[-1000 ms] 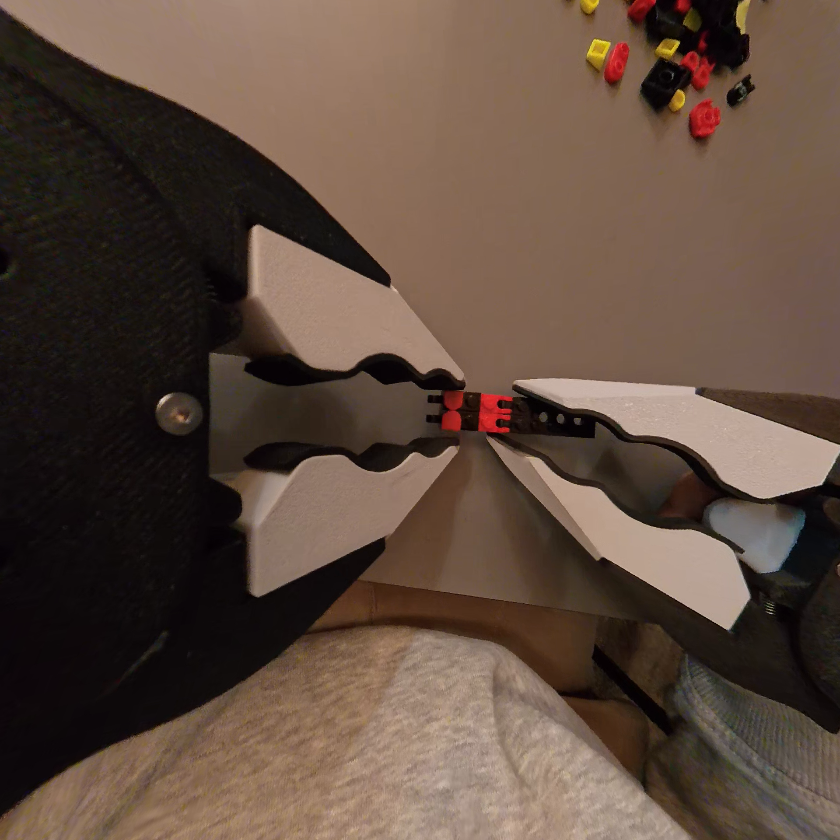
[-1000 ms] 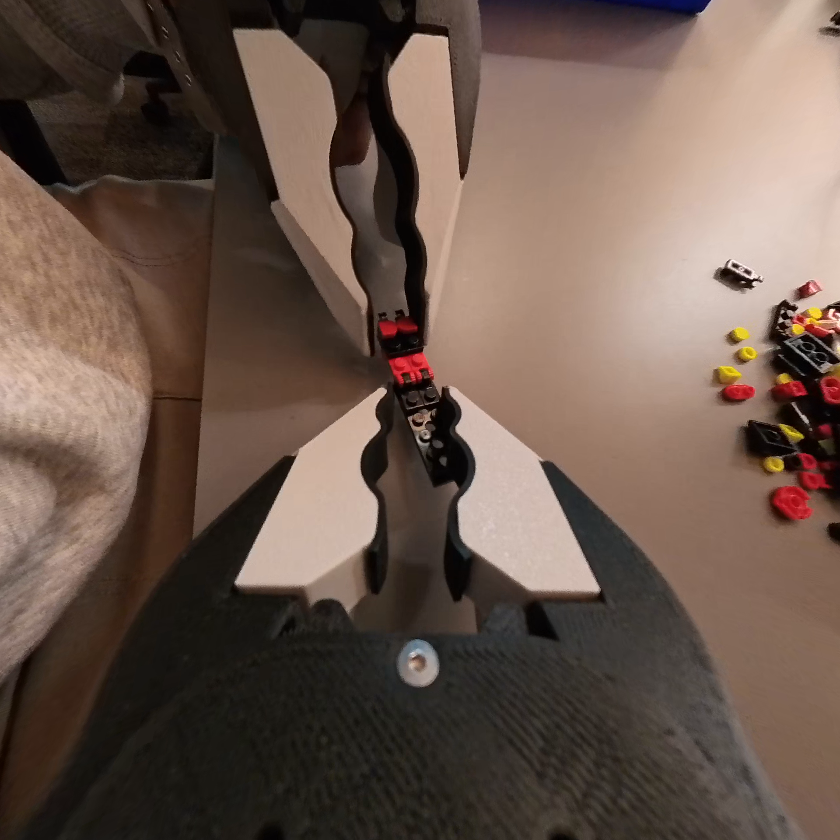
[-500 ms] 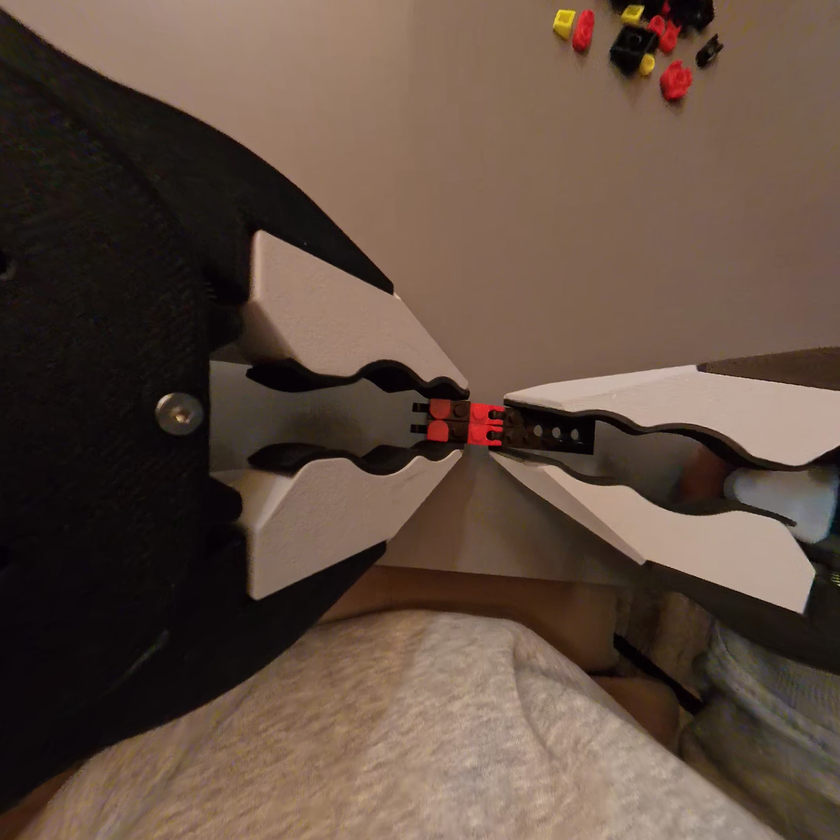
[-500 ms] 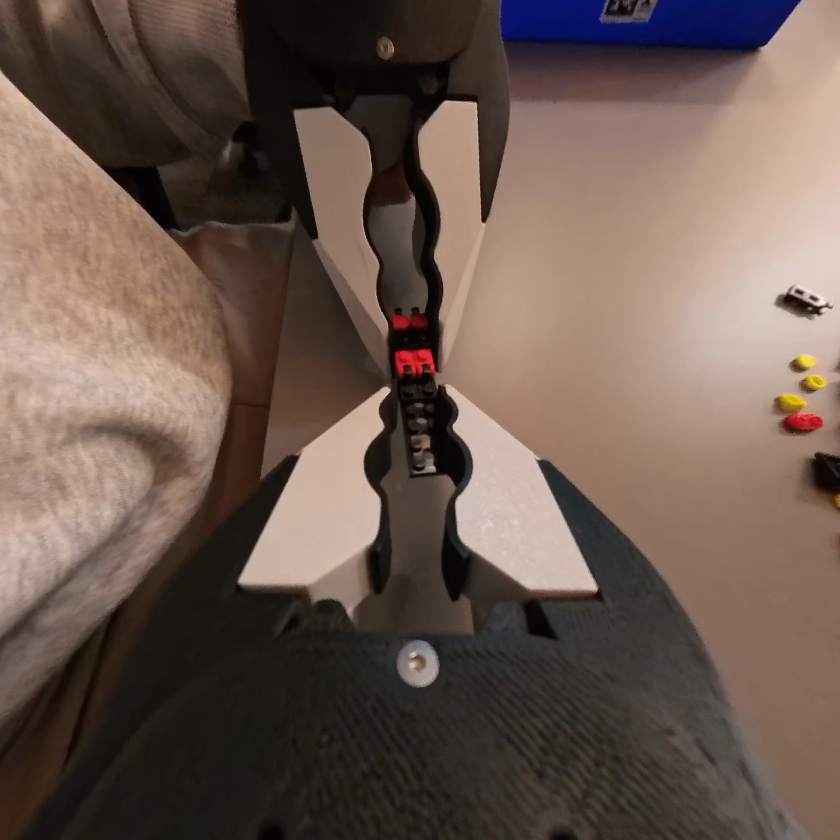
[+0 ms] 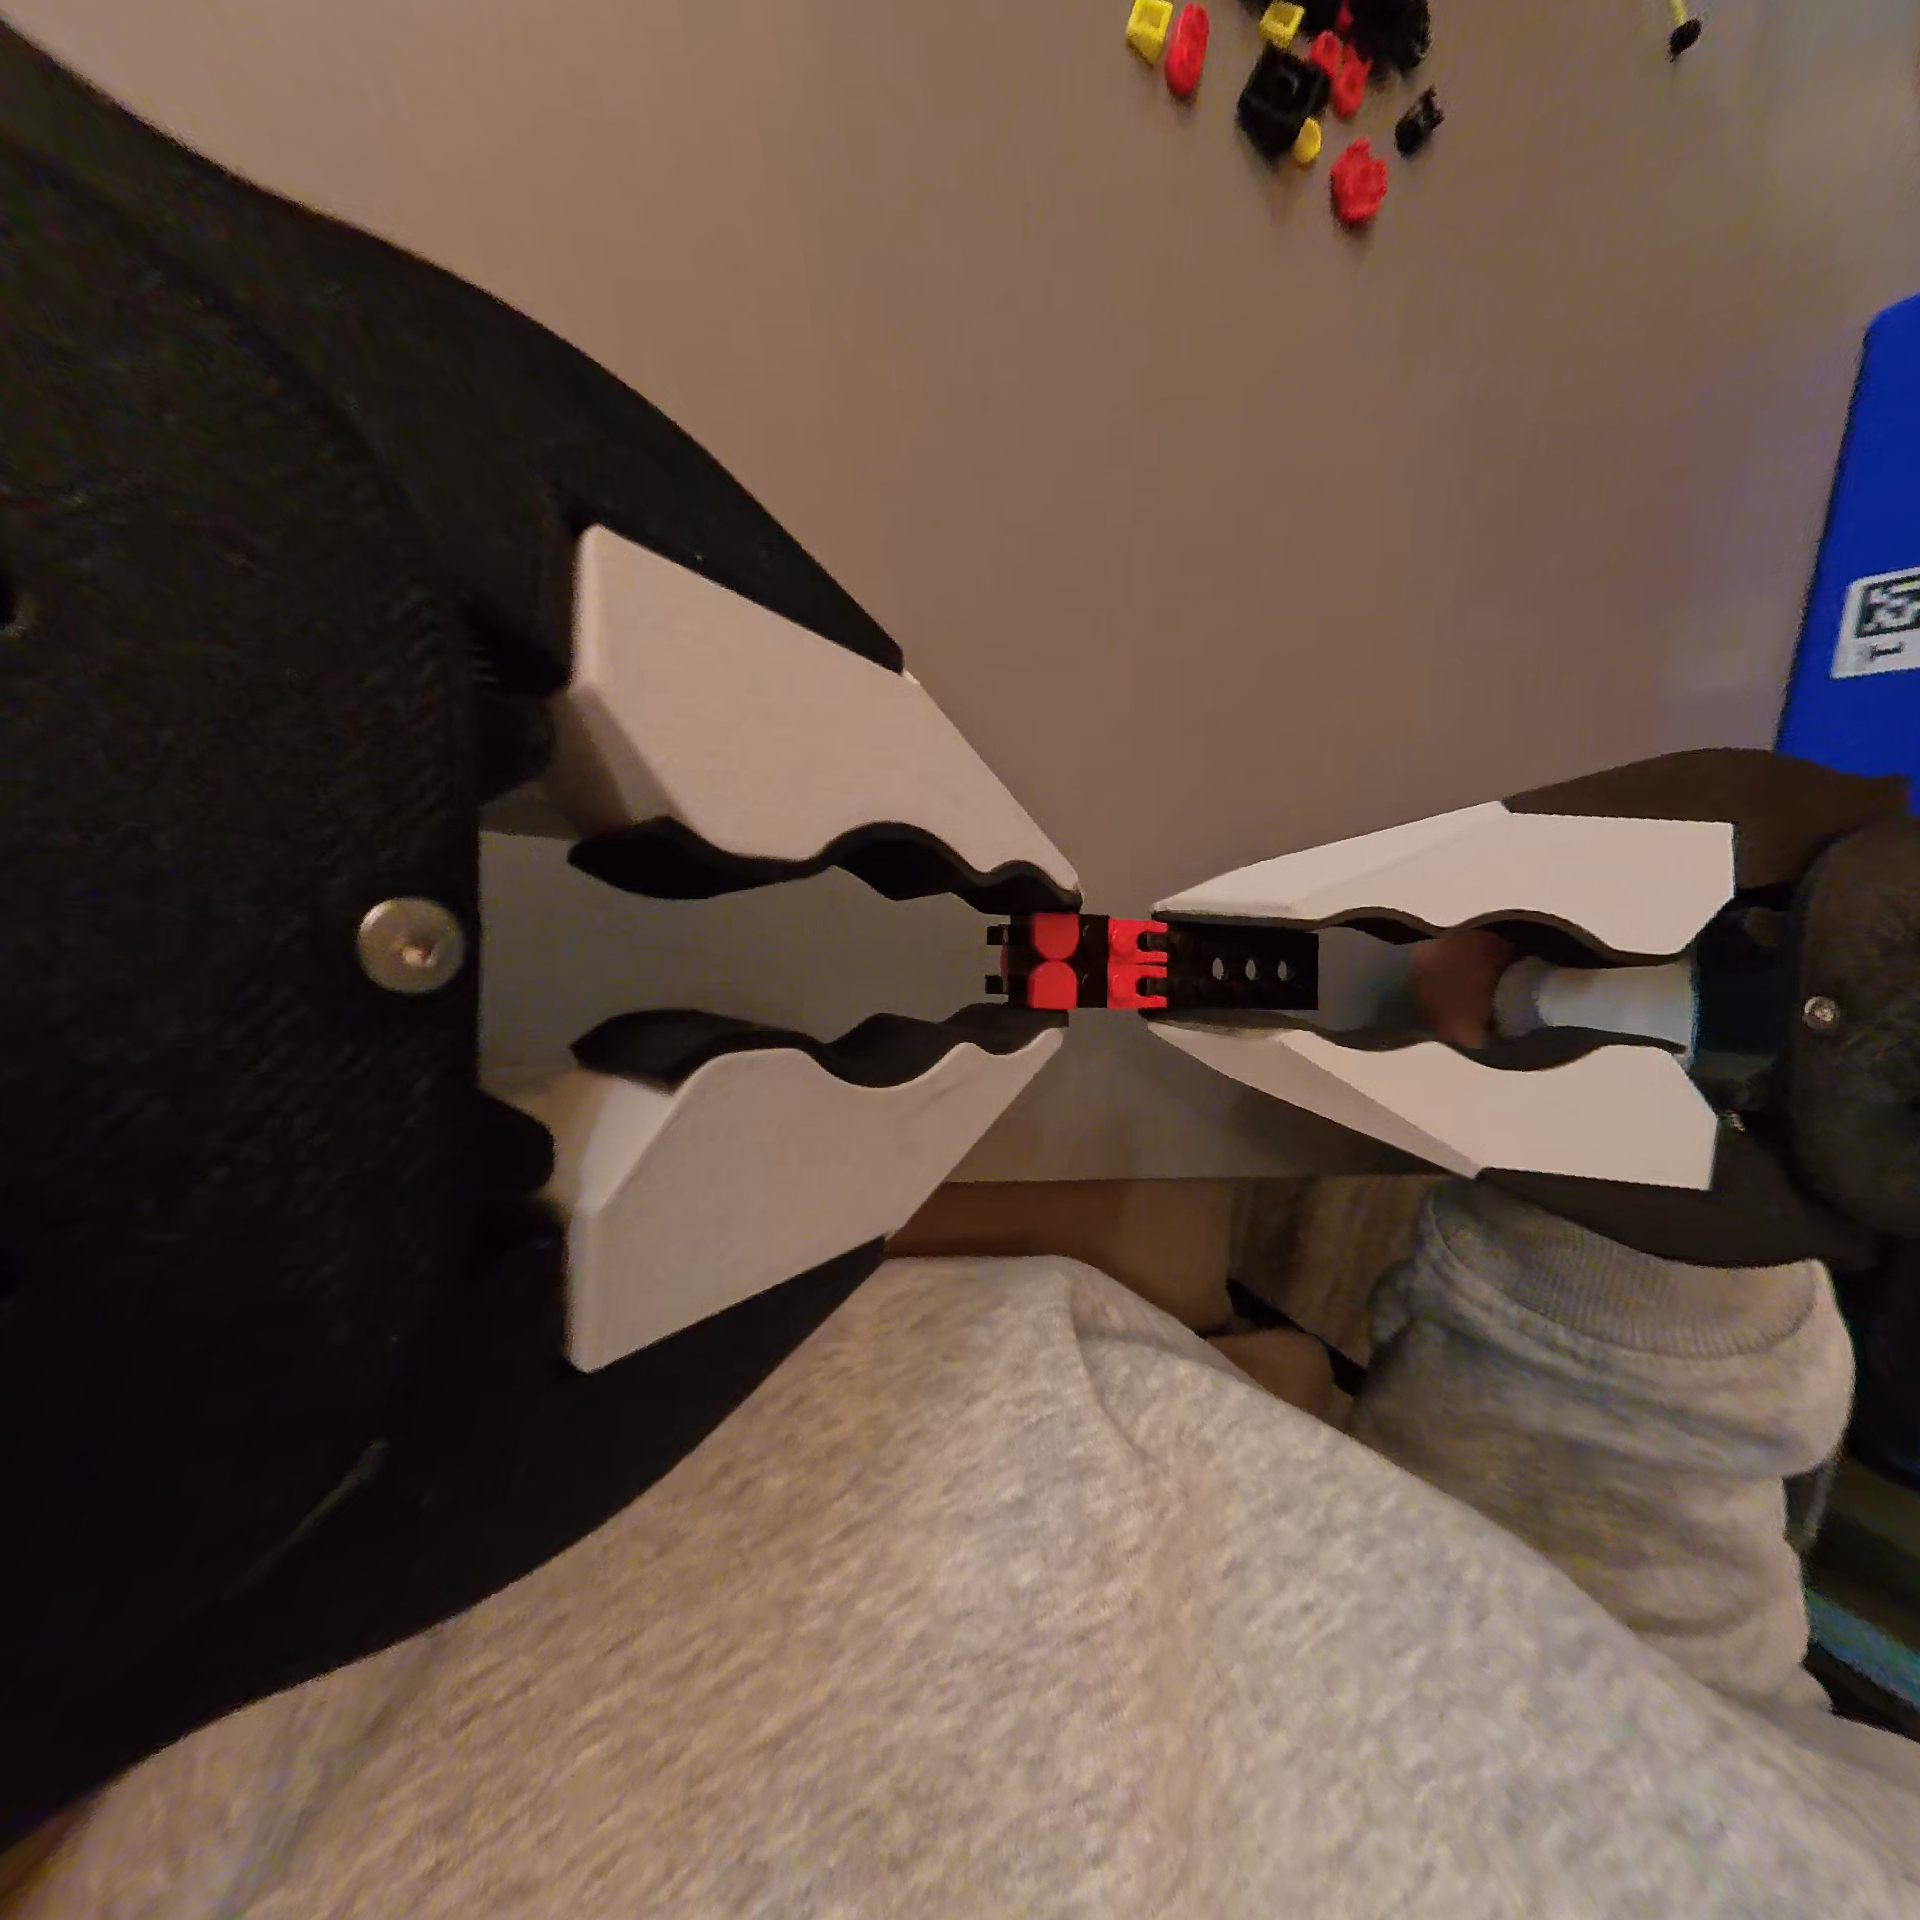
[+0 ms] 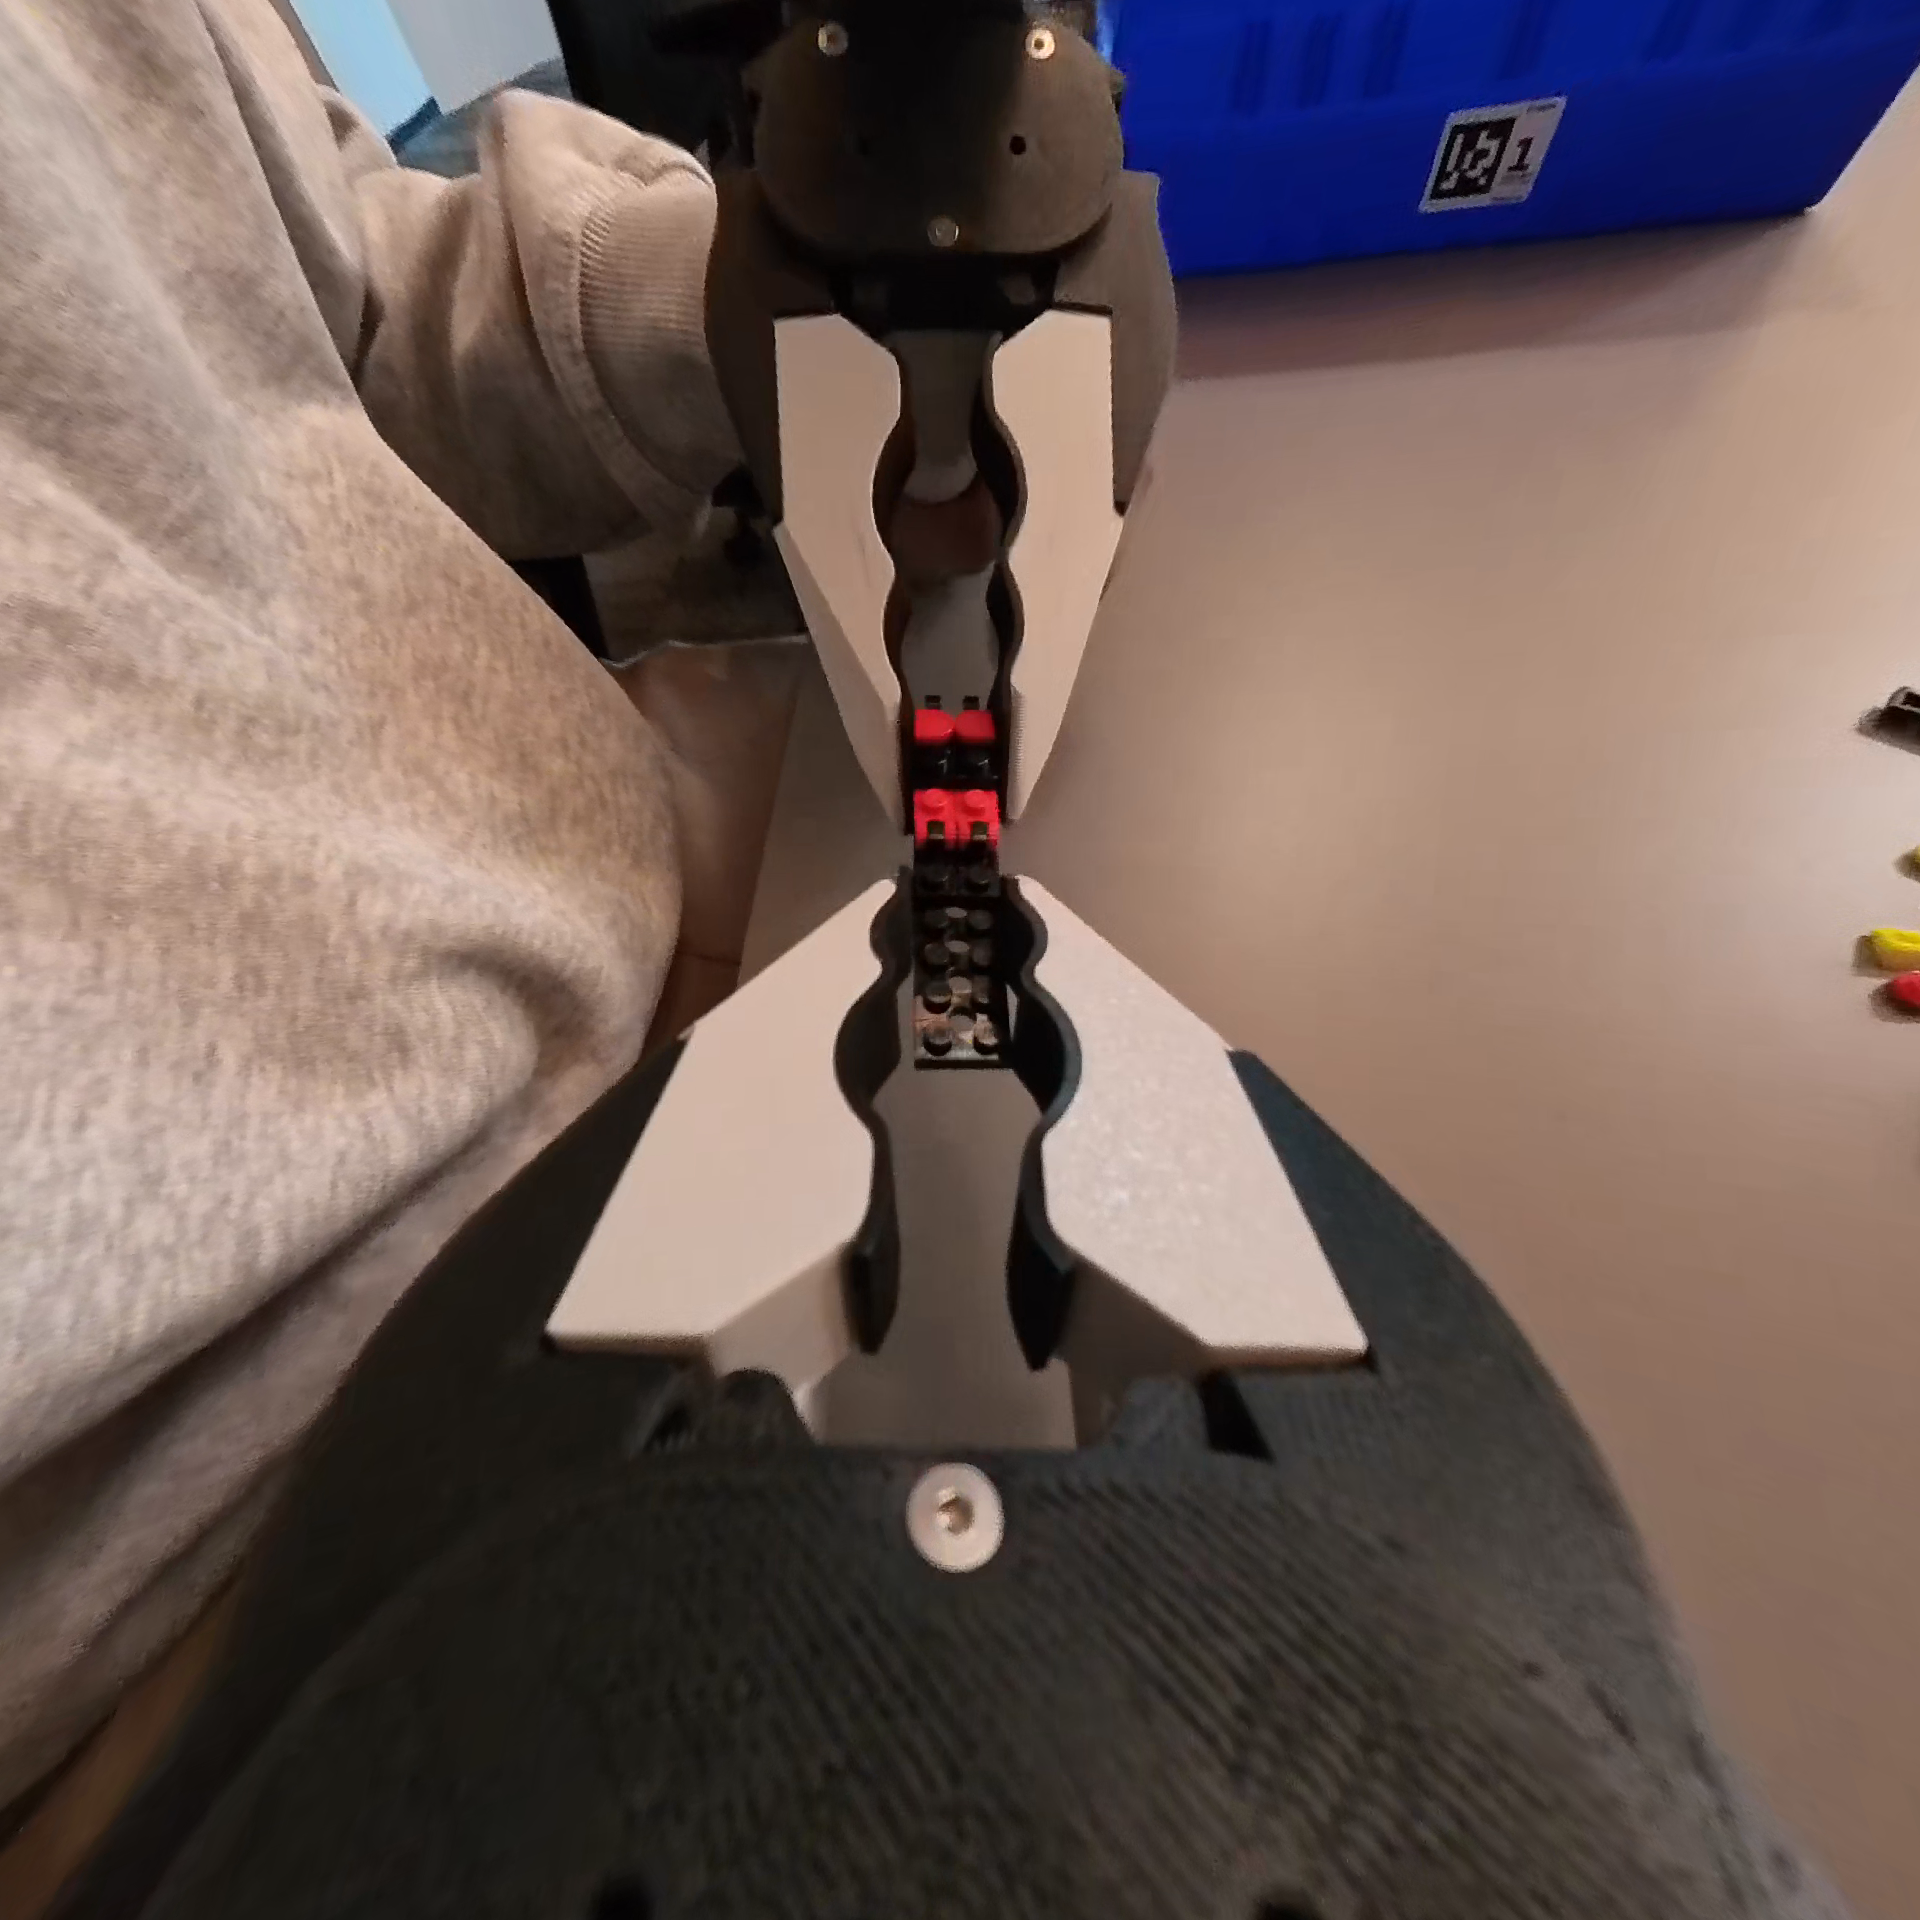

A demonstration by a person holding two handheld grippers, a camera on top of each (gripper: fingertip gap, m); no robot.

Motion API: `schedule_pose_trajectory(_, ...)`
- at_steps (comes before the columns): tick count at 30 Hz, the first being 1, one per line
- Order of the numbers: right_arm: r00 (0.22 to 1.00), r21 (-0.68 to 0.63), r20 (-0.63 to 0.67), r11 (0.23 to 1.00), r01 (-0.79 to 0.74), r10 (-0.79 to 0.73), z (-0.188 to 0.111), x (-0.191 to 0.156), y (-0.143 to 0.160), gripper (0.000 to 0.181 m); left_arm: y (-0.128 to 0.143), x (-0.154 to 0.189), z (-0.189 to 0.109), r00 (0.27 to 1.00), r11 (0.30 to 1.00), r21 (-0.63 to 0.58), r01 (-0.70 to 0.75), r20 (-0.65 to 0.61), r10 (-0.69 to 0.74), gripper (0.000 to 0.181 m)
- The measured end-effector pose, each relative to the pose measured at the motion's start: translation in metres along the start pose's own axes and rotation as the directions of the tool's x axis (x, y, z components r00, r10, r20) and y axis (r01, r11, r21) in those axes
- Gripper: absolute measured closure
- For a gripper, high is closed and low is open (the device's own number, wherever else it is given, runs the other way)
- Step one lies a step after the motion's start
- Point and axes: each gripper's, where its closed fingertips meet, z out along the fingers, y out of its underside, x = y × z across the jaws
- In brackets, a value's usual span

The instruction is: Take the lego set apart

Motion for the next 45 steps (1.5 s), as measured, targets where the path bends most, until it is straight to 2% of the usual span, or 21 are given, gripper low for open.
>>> schedule_pose_trajectory(1,1.000,0.009,0.003,1.000,-0.003,0.003,-0.001,0.000,-0.001,0.167,-0.002,0.000,-0.001,1.000,1.000,0.010,-0.002,0.002,0.002,0.161)
schedule_pose_trajectory(6,0.998,0.042,0.024,0.998,-0.051,0.050,-0.006,0.001,-0.003,0.167,-0.008,0.001,-0.003,0.999,0.998,0.044,0.048,-0.012,-0.048,0.163)
schedule_pose_trajectory(9,0.996,0.037,-0.028,0.996,-0.081,0.082,-0.014,0.014,0.005,0.167,-0.008,-0.010,-0.008,0.997,0.996,0.069,0.052,0.055,-0.056,0.175)
schedule_pose_trajectory(11,0.996,0.037,-0.057,0.997,-0.073,0.075,-0.017,0.017,0.004,0.168,-0.014,-0.011,-0.012,0.996,0.993,0.109,0.041,0.074,-0.049,0.171)
schedule_pose_trajectory(14,0.996,0.022,-0.064,0.998,-0.055,0.056,-0.015,0.015,0.003,0.167,-0.012,-0.017,-0.011,0.992,0.994,0.099,0.038,0.113,-0.049,0.146)
schedule_pose_trajectory(17,0.998,-0.008,-0.050,0.999,-0.037,0.036,-0.005,0.009,0.005,0.168,-0.016,-0.008,-0.004,0.996,0.992,0.111,0.062,0.061,-0.069,0.133)
schedule_pose_trajectory(19,0.999,-0.016,-0.036,1.000,-0.021,0.020,0.001,0.003,0.002,0.168,-0.016,-0.003,0.002,0.996,0.994,0.095,0.061,0.051,-0.066,0.138)
schedule_pose_trajectory(21,0.999,-0.013,-0.037,1.000,-0.013,0.012,0.004,0.001,-0.001,0.168,-0.012,-0.001,0.006,0.997,0.997,0.057,0.051,0.059,-0.054,0.159)
schedule_pose_trajectory(22,0.999,-0.014,-0.039,1.000,-0.009,0.009,0.003,0.001,-0.001,0.168,-0.011,-0.001,0.006,0.997,0.997,0.056,0.055,0.054,-0.057,0.160)
schedule_pose_trajectory(25,0.999,0.012,-0.025,1.000,-0.023,0.023,0.001,0.000,-0.005,0.168,-0.013,0.001,0.004,0.997,0.995,0.072,0.070,0.022,-0.072,0.161)
schedule_pose_trajectory(29,0.999,0.001,-0.033,1.000,-0.009,0.009,0.001,0.000,-0.004,0.168,-0.009,0.001,0.004,0.997,0.996,0.048,0.071,0.029,-0.072,0.161)
schedule_pose_trajectory(33,0.999,0.045,-0.003,0.998,-0.037,0.037,-0.004,-0.002,-0.009,0.168,-0.010,0.002,0.004,0.998,0.998,0.049,0.045,0.030,-0.047,0.163)
schedule_pose_trajectory(38,0.999,0.028,0.007,0.999,-0.032,0.032,0.000,-0.005,-0.007,0.168,-0.011,0.005,0.003,0.999,0.997,0.064,0.053,-0.002,-0.053,0.165)
schedule_pose_trajectory(40,1.000,0.013,0.005,1.000,-0.026,0.026,0.002,-0.006,-0.005,0.167,-0.012,0.005,0.003,0.999,0.997,0.064,0.050,-0.002,-0.050,0.165)
schedule_pose_trajectory(45,0.998,-0.120,-0.055,0.993,0.011,-0.018,0.013,-0.003,0.010,0.168,0.004,0.000,0.008,0.998,0.998,-0.059,0.002,0.060,0.001,0.166)
